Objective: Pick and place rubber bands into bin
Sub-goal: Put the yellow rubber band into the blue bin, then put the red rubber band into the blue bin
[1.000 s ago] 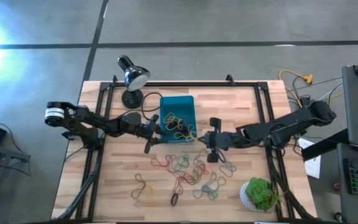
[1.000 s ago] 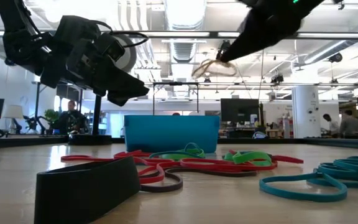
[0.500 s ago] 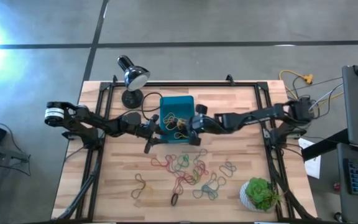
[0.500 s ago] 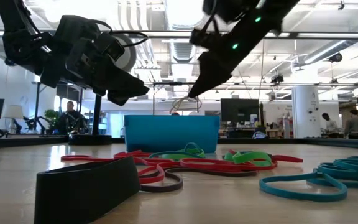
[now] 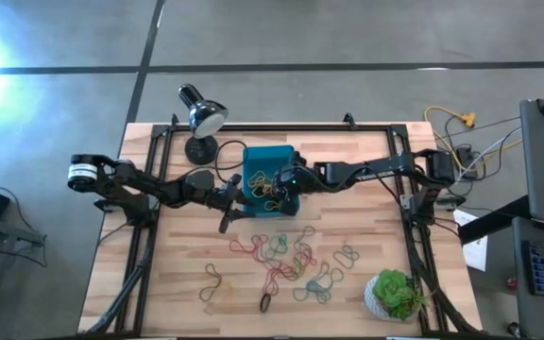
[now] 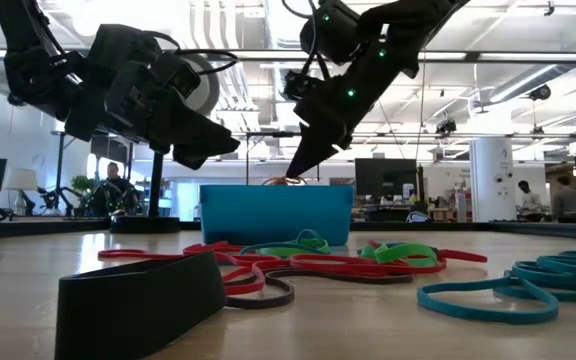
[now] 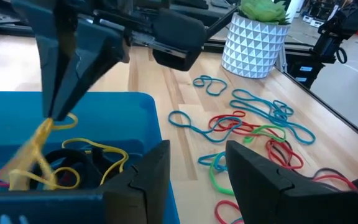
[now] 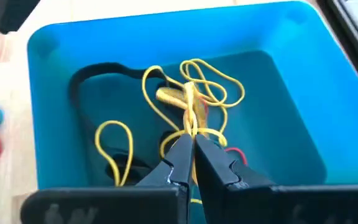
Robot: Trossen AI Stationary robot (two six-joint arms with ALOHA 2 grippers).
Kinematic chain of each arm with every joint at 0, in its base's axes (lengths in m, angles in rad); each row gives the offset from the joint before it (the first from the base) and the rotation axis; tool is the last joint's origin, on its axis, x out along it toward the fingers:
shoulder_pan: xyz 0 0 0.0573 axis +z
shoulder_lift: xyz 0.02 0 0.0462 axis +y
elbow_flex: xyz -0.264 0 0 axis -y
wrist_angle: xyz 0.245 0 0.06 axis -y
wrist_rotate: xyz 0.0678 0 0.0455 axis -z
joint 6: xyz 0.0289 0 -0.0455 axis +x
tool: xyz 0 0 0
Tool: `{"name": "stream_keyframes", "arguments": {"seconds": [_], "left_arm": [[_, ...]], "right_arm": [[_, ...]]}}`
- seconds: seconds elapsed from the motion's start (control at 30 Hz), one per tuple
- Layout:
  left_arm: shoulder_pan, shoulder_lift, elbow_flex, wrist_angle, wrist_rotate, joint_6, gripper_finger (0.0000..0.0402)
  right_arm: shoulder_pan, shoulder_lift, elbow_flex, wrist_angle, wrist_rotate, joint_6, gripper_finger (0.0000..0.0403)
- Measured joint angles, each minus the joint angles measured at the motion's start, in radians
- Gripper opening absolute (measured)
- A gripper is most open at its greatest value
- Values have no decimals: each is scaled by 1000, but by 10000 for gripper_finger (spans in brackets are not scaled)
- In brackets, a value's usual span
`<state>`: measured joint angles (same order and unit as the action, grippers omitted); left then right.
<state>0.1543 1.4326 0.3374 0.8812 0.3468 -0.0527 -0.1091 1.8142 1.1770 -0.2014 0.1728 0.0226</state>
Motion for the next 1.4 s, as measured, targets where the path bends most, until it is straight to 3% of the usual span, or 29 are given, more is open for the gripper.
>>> {"name": "stream_keyframes", "arguments": {"seconds": [0.17,0.5,0.67,0.83,0.97,1.2,1.4], "left_arm": [[0,0,0,0,0,6,141],[0,0,0,0,7,4,141],[-32,-1,0,-10,150,-21,141],[-107,-12,1,-50,175,-48,141],[-178,-17,0,-79,124,-72,141],[-271,-26,10,-194,-100,-64,141],[-315,-26,11,-212,-180,-63,141]], "right_arm": [[-1,1,-9,-6,-27,1,22],[-1,1,-15,-4,-17,-2,120],[15,-21,-14,-12,-17,-31,145],[50,-64,-15,-49,-18,-60,152],[83,-108,-16,-115,-17,-67,149],[161,-175,-30,-228,-19,-47,136],[246,-226,-75,-237,-21,2,127]]}}
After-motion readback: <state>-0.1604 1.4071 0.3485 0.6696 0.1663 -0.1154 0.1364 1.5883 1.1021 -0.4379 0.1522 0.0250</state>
